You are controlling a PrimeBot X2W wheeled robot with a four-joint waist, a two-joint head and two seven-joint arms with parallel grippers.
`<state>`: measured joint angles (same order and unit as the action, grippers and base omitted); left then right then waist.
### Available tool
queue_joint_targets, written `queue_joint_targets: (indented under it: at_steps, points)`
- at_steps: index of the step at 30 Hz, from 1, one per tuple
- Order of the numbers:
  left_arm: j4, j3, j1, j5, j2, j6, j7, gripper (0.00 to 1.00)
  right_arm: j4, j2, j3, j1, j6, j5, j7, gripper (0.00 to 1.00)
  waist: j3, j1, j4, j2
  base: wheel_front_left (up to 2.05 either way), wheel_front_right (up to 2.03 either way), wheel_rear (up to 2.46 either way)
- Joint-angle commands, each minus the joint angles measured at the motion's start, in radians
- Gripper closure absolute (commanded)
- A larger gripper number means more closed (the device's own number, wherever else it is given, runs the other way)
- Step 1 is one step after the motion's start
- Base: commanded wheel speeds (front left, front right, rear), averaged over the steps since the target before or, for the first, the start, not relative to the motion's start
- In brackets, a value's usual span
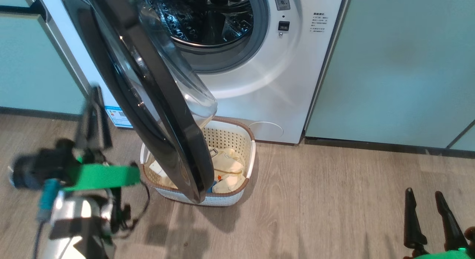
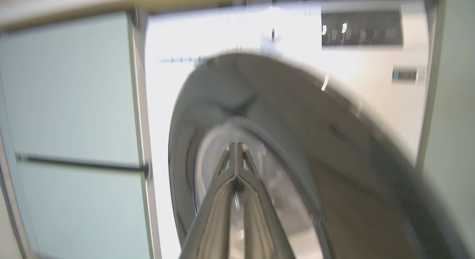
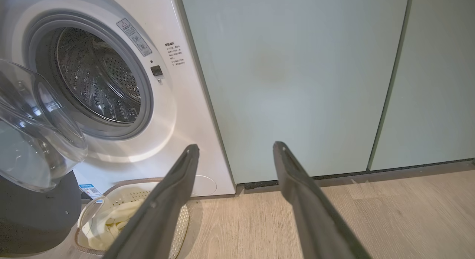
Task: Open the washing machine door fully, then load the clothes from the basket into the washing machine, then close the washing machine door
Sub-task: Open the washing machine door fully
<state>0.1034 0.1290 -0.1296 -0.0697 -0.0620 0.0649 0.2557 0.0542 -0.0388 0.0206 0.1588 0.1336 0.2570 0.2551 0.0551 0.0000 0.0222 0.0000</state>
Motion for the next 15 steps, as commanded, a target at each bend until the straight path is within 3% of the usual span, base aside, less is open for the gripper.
queue_joint_targets:
  at_steps: [1,7,15]
  points:
    - [0.069,0.038,-0.061,0.012,-0.030,0.004,0.006,1.00,-0.036,-0.011,-0.017,-0.026,-0.003,0.004,0.007,0.00,-0.002,0.0000,0.001,0.0000,0.00,0.00,0.00]
    - [0.267,0.008,-0.112,0.041,-0.052,-0.012,0.006,1.00,-0.036,-0.011,-0.016,-0.024,-0.003,-0.001,0.007,0.00,-0.012,0.0000,-0.002,0.0000,0.00,0.00,0.00]
    - [0.347,-0.216,-0.130,0.012,-0.030,-0.118,-0.056,1.00,-0.034,-0.011,-0.020,-0.020,-0.003,-0.002,0.007,0.00,-0.021,0.0000,-0.009,0.0000,0.00,0.00,0.00]
